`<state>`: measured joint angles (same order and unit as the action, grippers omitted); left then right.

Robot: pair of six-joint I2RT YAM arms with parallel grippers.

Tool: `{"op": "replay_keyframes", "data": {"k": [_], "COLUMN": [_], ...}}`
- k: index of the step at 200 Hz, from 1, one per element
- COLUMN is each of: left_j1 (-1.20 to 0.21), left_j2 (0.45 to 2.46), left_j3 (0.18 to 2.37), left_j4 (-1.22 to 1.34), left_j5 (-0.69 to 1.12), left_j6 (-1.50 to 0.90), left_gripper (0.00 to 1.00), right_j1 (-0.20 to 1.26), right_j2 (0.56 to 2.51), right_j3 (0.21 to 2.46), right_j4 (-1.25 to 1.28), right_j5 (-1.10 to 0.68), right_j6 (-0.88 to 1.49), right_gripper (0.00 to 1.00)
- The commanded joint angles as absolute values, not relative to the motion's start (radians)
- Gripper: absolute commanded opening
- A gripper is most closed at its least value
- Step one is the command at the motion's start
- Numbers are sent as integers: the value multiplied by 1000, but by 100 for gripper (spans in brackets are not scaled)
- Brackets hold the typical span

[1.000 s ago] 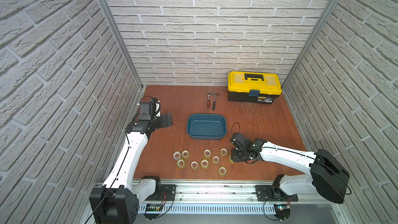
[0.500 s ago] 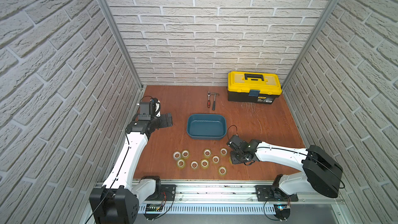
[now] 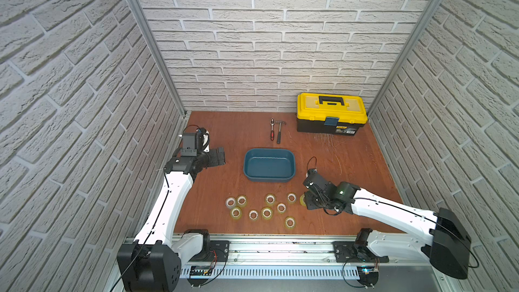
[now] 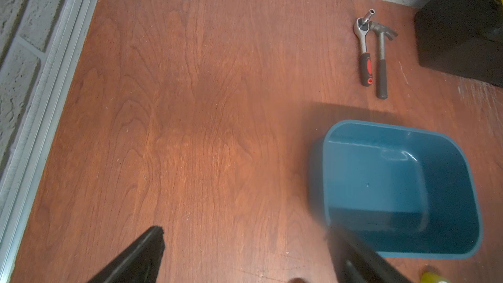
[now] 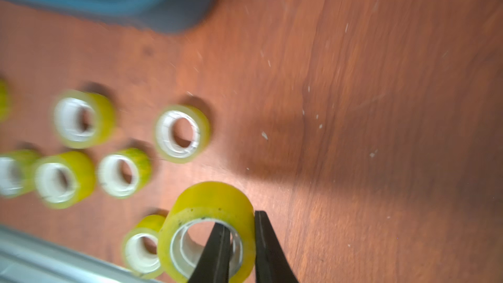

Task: Put the transparent tape into the storage box
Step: Pick up the tape at the center of the board, then place the tape in the storage box.

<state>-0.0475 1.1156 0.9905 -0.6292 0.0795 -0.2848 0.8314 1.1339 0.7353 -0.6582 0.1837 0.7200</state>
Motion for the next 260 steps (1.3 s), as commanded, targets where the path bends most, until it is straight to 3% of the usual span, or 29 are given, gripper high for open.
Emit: {"op": "replay_keyframes", "data": {"k": [1,72,179,260], "left_j1": [-54,-56,-34,-26], "left_j2": [1128,1271,1226,1220], "left_j3": [995,1192,1096,1099], "left_j4": [-612,-588,-498,-501], "left_j5": [81,147,104,79], "left_j6": [-266,-175,-212,-213], "left_gripper": [98,98,98,98], "right_j1": [838,838,812,750], "right_j2": [1065,1165,1726,2131], "right_j3": [788,996,1496,1793], "right_j4": [-680,-661,-687,-662], "right_j5": [249,221,135,-28], "right_j6": [676,596,445,473], "right_gripper": [3,3,3,3]}}
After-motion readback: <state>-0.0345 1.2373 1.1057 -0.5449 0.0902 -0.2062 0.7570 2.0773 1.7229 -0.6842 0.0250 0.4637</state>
